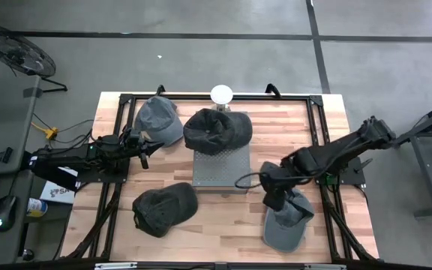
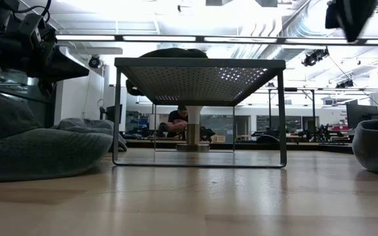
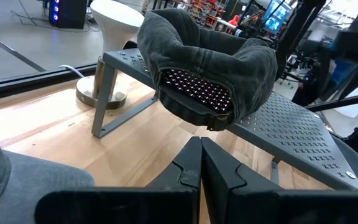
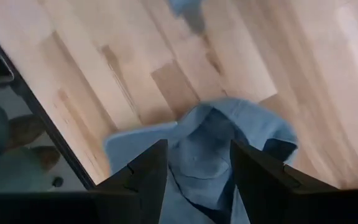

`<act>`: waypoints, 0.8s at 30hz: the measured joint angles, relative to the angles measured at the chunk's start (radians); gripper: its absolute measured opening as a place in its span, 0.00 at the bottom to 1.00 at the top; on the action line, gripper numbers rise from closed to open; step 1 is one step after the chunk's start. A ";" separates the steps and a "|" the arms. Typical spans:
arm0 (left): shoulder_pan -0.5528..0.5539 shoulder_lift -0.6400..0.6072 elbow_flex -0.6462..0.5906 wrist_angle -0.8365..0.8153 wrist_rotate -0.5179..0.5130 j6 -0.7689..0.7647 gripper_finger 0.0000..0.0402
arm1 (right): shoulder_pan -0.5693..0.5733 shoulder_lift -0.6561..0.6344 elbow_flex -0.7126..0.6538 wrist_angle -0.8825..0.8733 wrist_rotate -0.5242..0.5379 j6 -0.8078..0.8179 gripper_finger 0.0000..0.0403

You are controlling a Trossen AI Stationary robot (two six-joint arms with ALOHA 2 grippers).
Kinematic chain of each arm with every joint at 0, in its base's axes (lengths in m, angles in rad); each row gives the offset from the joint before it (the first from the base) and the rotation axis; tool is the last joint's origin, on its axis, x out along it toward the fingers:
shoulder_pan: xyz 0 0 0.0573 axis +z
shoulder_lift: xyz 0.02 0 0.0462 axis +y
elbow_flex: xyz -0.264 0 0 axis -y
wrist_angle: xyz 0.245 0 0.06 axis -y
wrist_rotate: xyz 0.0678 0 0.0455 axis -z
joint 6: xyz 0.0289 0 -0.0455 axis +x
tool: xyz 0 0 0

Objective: Pick & Place hat
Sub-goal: Put the bottom gray cap on the shelf

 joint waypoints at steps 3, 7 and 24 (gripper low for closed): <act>0.000 0.000 0.000 0.000 0.000 0.000 0.00 | 0.037 -0.044 -0.101 0.056 0.003 -0.015 0.42; 0.000 0.000 0.000 0.000 0.000 0.000 0.00 | 0.079 -0.090 -0.212 0.098 0.023 -0.055 0.42; 0.000 0.000 0.000 0.000 0.000 0.000 0.00 | 0.227 -0.108 -0.401 0.413 0.158 -0.568 0.42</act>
